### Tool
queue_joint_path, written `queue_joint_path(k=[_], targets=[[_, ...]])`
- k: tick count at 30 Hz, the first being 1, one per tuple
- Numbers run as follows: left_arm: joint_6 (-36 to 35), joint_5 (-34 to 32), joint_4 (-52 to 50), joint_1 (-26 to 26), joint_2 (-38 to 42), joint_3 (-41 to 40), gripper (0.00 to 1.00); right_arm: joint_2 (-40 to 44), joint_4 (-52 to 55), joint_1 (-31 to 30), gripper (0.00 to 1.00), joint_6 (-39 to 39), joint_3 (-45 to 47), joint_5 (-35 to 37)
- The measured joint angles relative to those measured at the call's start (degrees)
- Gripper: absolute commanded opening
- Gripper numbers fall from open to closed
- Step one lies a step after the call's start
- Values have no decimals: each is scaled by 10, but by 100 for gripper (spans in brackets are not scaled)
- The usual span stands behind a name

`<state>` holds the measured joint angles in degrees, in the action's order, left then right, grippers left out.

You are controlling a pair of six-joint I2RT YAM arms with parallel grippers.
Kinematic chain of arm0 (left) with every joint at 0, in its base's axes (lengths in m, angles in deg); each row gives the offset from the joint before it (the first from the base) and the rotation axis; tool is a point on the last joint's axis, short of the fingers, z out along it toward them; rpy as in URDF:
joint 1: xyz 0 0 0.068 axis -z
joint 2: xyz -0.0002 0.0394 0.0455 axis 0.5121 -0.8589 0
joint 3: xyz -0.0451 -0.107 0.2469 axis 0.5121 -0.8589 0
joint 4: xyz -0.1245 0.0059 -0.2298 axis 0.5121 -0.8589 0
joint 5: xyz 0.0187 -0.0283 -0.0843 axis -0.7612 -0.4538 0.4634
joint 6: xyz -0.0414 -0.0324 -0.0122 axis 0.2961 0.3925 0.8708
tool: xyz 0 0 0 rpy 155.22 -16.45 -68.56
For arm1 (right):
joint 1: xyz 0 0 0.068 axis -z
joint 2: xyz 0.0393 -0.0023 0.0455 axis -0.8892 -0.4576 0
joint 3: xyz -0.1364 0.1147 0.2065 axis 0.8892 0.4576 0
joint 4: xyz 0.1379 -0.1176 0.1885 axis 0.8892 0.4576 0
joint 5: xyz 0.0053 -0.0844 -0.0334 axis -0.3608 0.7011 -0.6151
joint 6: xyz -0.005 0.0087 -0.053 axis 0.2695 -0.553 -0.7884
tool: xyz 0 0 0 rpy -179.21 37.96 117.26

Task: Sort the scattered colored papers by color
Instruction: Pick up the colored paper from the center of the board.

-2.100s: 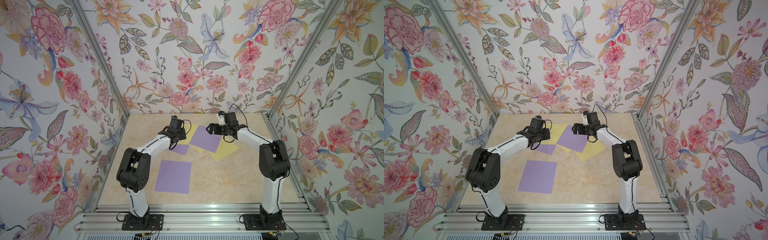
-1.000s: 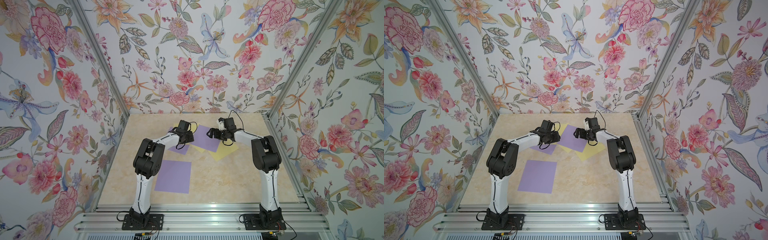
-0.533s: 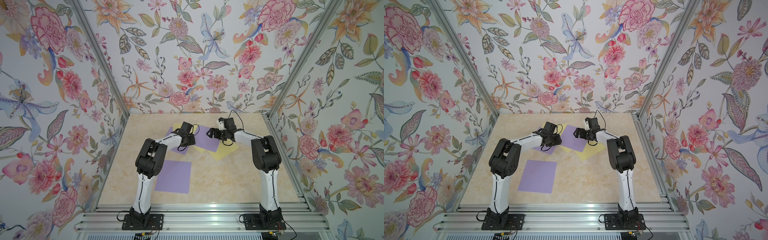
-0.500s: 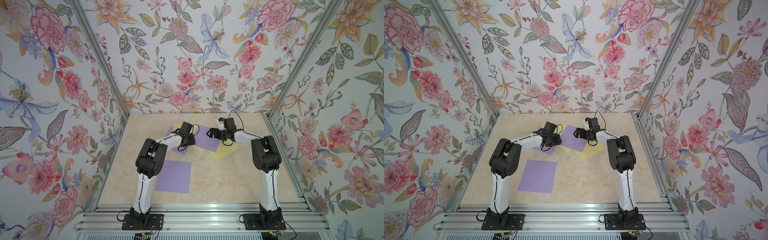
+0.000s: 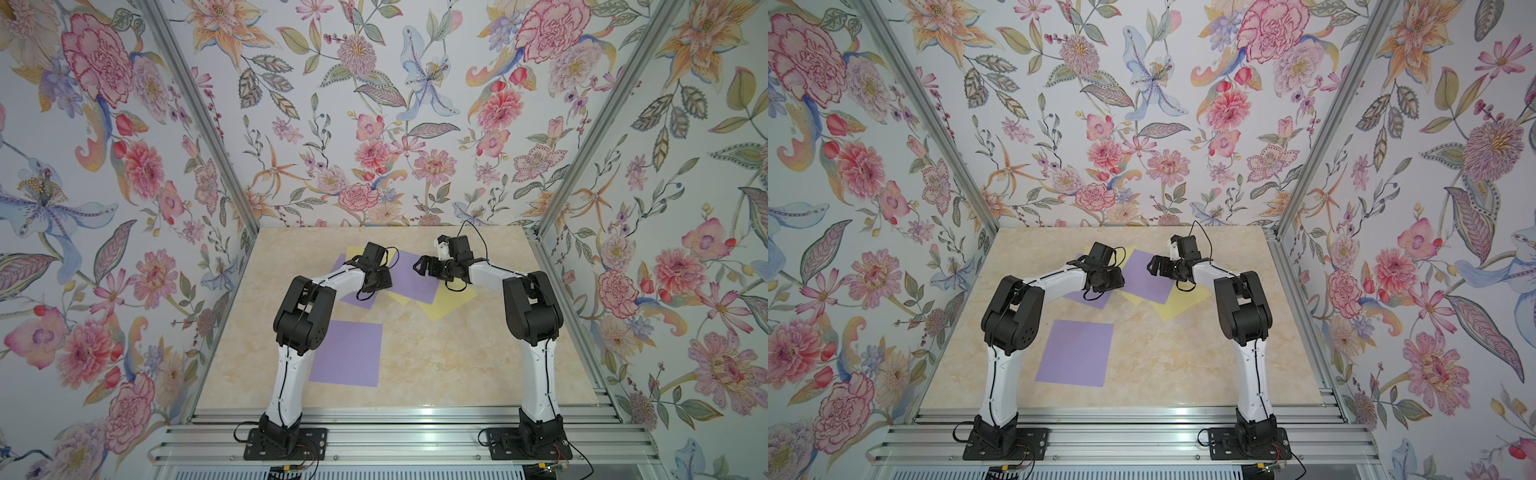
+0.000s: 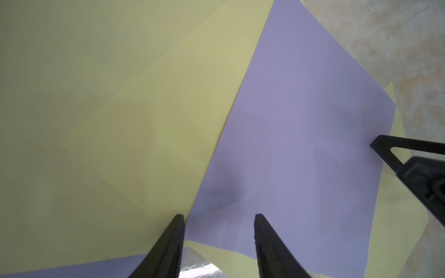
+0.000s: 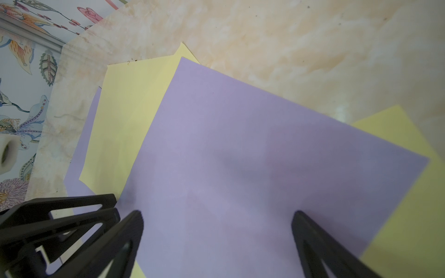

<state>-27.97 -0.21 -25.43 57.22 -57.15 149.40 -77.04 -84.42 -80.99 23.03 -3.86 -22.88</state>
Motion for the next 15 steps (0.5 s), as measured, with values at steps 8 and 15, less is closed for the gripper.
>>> queue_joint_path(k=[8,15], targets=[[27,21,7,-1,-10,13,49,0,-10,1,100,2,5,-1],[38,49,84,-3,-9,-19,52,0,-23,3,100,2,11,-9]])
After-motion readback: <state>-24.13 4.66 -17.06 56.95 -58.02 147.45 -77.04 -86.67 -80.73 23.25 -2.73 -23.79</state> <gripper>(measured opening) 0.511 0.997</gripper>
